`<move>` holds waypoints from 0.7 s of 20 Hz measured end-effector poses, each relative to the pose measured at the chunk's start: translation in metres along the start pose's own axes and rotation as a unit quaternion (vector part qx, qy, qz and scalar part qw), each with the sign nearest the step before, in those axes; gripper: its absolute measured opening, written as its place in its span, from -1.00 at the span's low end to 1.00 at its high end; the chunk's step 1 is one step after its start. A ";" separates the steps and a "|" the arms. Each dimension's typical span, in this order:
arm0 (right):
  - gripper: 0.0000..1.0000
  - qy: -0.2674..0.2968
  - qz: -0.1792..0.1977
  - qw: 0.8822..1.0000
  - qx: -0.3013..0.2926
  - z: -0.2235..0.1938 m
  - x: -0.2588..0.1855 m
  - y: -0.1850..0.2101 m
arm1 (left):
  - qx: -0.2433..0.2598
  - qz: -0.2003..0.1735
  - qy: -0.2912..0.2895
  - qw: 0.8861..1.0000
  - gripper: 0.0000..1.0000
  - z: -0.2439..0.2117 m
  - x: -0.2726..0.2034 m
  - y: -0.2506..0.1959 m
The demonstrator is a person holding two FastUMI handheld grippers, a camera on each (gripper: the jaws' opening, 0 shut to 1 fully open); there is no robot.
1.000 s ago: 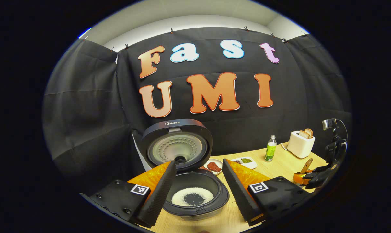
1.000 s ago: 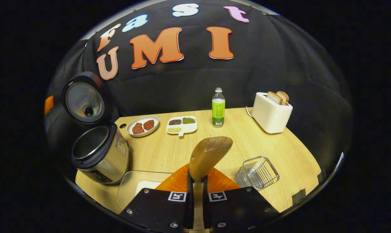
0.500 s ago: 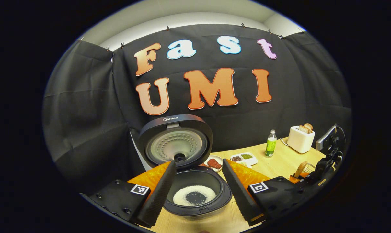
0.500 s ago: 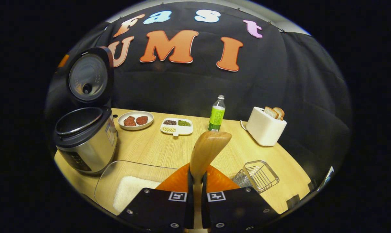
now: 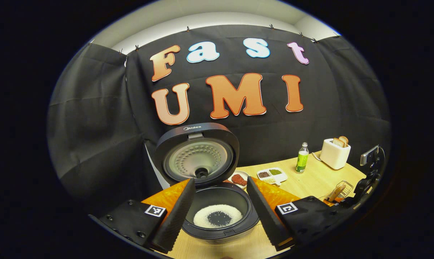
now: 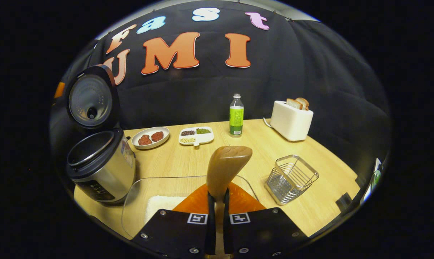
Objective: Close the left gripper, press the button to open the rice cooker; take a wooden spoon from the chopstick holder with the right hand, scoop a spoonful of rice and pour it into the rice cooker, then put the wooden spoon back into the chopstick holder.
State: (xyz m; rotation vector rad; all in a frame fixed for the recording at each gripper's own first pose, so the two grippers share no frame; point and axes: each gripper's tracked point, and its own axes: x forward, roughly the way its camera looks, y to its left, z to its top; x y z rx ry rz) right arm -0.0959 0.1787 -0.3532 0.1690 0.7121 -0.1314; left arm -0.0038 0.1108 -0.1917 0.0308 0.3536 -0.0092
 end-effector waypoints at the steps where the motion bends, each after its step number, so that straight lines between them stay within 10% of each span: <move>1: -0.83 0.001 0.006 1.000 0.007 0.001 -0.002 0.005 | 0.001 0.000 0.001 1.000 0.92 -0.001 -0.001 0.001; 14: -0.84 0.075 0.017 0.979 0.188 -0.011 -0.002 0.016 | 0.002 0.005 0.026 1.000 0.93 -0.020 -0.005 0.016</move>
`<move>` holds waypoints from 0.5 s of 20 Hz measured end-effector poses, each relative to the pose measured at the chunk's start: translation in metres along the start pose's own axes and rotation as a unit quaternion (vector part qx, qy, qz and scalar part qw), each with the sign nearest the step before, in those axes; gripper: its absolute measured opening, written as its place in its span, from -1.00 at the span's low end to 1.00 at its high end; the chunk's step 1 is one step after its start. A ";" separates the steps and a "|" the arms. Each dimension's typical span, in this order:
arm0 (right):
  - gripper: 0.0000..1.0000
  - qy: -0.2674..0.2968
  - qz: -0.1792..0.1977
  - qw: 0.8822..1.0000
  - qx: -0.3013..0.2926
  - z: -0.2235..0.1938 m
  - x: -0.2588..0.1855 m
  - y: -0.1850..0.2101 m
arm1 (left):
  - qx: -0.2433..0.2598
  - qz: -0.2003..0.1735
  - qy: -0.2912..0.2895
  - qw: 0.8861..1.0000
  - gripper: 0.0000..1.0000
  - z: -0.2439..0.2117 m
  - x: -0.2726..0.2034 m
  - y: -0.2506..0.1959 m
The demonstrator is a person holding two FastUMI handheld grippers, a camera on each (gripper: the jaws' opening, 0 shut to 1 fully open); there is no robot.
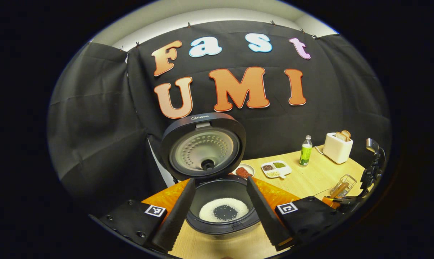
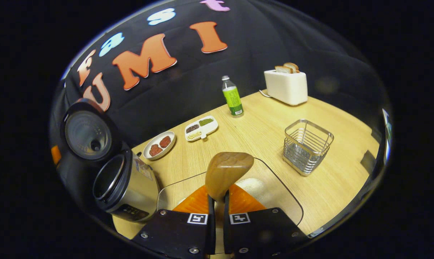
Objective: Close the left gripper, press the button to open the rice cooker; take a wooden spoon from the chopstick holder with the right hand, scoop a spoonful of rice and pour it into the rice cooker, then put the wooden spoon back into the chopstick holder.
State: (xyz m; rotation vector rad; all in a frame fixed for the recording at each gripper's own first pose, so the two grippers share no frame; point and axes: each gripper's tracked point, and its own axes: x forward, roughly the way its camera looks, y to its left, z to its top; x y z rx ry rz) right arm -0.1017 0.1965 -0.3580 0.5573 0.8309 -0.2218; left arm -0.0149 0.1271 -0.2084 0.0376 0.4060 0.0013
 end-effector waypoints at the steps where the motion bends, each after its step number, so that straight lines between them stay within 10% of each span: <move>1: -0.83 0.004 0.000 1.000 0.018 -0.001 0.001 -0.001 | 0.001 -0.003 0.002 1.000 0.93 0.000 -0.001 -0.001; 10: -0.84 0.003 0.026 1.000 -0.004 -0.006 -0.005 0.028 | 0.010 -0.020 0.010 1.000 0.93 -0.008 0.000 -0.007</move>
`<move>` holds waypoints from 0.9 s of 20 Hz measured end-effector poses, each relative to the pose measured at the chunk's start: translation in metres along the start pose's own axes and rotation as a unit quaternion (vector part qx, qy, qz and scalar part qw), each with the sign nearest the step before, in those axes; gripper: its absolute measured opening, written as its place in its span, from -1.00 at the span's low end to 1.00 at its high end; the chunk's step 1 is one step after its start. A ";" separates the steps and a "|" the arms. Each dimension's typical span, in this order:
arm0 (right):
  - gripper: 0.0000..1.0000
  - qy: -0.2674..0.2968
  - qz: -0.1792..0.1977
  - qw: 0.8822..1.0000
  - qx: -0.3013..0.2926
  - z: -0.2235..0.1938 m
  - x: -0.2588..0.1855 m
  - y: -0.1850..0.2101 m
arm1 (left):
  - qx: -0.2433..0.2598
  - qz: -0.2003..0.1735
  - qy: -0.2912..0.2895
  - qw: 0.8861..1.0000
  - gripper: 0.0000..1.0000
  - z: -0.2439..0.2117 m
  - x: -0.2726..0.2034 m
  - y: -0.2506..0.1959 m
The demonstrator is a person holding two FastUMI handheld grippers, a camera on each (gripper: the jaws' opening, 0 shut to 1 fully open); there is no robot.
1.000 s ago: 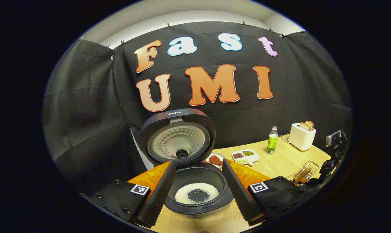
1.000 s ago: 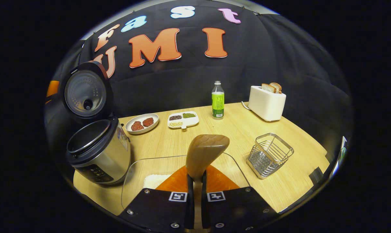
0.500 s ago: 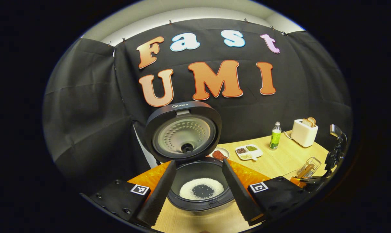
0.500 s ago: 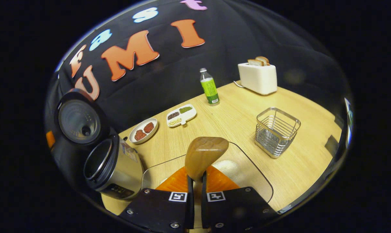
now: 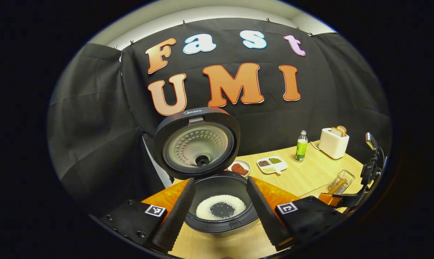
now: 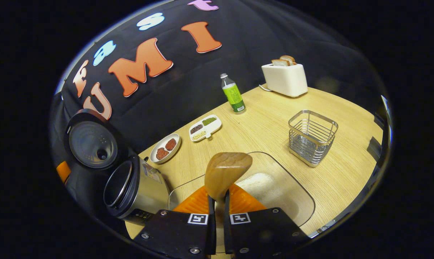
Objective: Close the left gripper, press the button to open the rice cooker; take a wooden spoon from the chopstick holder with the right hand, scoop a spoonful of rice and pour it into the rice cooker, then put the wooden spoon back into the chopstick holder.
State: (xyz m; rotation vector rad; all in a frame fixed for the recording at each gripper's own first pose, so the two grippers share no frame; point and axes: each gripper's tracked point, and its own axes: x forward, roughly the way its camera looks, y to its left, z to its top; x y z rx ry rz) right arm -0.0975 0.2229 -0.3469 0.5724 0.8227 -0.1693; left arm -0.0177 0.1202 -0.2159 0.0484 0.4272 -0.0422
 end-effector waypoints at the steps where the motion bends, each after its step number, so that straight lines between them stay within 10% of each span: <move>1: -0.84 0.001 0.007 1.000 -0.007 -0.001 0.000 0.007 | 0.001 0.001 -0.002 1.000 0.93 0.002 -0.001 0.002; 18: -0.84 0.084 0.148 0.985 0.027 0.002 0.001 0.022 | -0.023 0.028 0.002 0.999 0.93 0.010 -0.010 -0.009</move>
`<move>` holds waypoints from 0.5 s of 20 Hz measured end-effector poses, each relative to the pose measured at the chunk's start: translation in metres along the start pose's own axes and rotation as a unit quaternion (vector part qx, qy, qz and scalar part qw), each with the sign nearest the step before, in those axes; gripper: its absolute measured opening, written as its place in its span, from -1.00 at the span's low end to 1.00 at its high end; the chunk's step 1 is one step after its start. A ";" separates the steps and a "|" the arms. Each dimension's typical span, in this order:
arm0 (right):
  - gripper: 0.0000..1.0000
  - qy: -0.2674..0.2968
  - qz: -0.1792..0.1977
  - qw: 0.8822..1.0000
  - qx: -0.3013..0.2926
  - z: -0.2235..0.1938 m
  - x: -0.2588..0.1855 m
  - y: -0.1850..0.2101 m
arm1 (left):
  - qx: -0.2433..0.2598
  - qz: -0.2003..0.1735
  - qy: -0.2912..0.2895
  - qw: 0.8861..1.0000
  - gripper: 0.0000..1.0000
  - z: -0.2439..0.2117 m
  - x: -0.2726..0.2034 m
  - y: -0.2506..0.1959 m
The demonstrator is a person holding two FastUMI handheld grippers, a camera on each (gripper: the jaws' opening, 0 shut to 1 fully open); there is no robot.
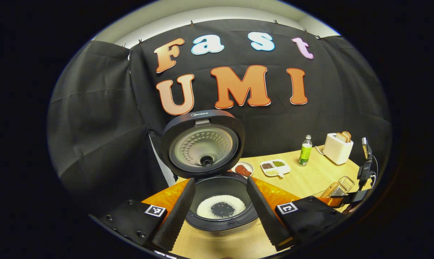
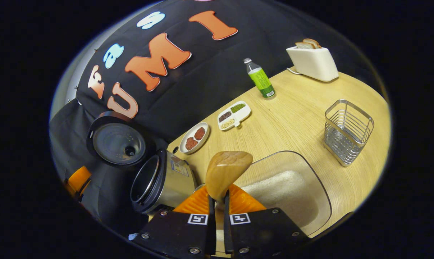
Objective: Close the left gripper, press the button to open the rice cooker; take a wooden spoon from the chopstick holder with the right hand, scoop a spoonful of rice and pour it into the rice cooker, then put the wooden spoon back into the chopstick holder.
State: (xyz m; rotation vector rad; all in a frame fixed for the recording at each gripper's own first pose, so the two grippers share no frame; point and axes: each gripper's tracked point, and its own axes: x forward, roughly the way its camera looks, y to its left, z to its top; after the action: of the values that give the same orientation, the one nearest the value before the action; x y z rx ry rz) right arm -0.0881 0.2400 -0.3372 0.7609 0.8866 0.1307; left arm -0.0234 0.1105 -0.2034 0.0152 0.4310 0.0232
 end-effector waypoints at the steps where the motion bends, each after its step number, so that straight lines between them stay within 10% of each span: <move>1: -0.84 0.004 0.010 1.000 0.004 0.000 -0.002 -0.001 | 0.001 0.000 -0.001 1.000 0.93 0.002 0.000 -0.004; 10: -0.84 0.014 0.087 0.994 0.066 0.036 -0.019 -0.024 | -0.017 0.024 0.005 1.000 0.93 0.011 -0.003 -0.020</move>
State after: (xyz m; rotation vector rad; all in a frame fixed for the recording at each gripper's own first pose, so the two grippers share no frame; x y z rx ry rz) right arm -0.0784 0.1954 -0.3265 0.9625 0.8609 0.2389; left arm -0.0208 0.0903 -0.1922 -0.0086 0.4392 0.0778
